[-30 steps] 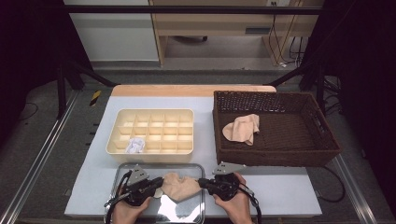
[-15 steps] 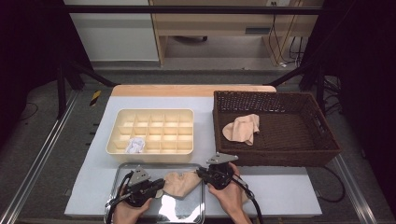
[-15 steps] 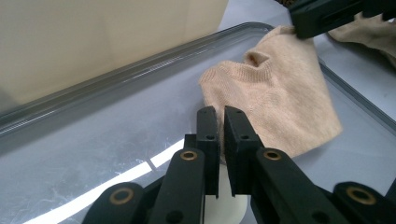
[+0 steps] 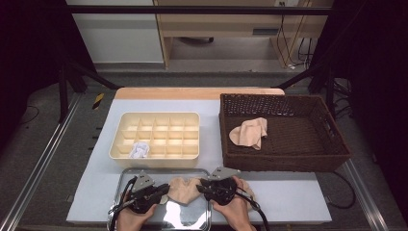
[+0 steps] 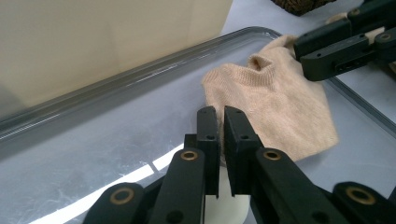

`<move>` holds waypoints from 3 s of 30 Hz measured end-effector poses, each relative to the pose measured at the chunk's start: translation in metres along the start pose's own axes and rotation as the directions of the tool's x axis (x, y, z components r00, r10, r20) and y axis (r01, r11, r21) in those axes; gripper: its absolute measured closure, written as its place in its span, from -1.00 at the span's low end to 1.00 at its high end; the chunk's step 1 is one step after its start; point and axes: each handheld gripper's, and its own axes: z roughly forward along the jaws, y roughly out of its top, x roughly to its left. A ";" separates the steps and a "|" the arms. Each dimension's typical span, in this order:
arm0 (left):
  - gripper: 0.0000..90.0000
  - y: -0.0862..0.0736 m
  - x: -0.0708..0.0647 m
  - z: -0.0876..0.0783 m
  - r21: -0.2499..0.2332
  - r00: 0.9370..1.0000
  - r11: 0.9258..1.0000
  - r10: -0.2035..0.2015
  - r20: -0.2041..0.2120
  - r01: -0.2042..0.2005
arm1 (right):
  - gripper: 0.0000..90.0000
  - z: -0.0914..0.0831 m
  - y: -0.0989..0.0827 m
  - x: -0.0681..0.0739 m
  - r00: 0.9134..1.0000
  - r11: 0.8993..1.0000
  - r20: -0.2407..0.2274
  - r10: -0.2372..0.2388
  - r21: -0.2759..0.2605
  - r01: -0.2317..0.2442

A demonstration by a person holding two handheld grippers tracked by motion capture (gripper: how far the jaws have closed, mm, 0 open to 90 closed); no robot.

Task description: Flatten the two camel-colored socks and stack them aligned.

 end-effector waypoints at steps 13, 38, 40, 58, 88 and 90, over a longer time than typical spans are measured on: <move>0.87 0.004 0.001 -0.013 -0.063 1.000 0.998 -0.015 0.026 0.017 | 1.00 -0.041 0.020 0.004 0.989 0.996 -0.133 0.057 -0.064 -0.066; 0.86 -0.007 0.010 -0.010 0.019 0.998 1.000 0.000 -0.070 0.002 | 0.52 -0.022 0.000 -0.011 0.992 0.992 0.029 0.124 0.012 -0.124; 0.86 -0.008 0.010 -0.010 0.022 0.997 1.000 -0.002 -0.072 0.003 | 0.54 -0.020 -0.006 -0.013 0.990 0.990 0.021 0.138 0.030 -0.139; 0.64 -0.017 -0.007 -0.016 0.035 0.999 0.999 0.009 -0.047 -0.007 | 0.66 -0.037 -0.018 -0.017 0.988 0.988 -0.011 0.154 0.026 -0.154; 0.00 -0.009 0.022 -0.023 -0.055 0.990 0.998 -0.013 -0.138 0.005 | 0.39 -0.062 -0.029 -0.042 0.976 0.985 0.134 0.170 -0.002 -0.171; 0.01 -0.009 0.023 -0.023 -0.048 0.991 0.999 -0.016 -0.136 0.010 | 0.33 -0.057 -0.030 -0.042 0.976 0.988 0.158 0.150 0.015 -0.155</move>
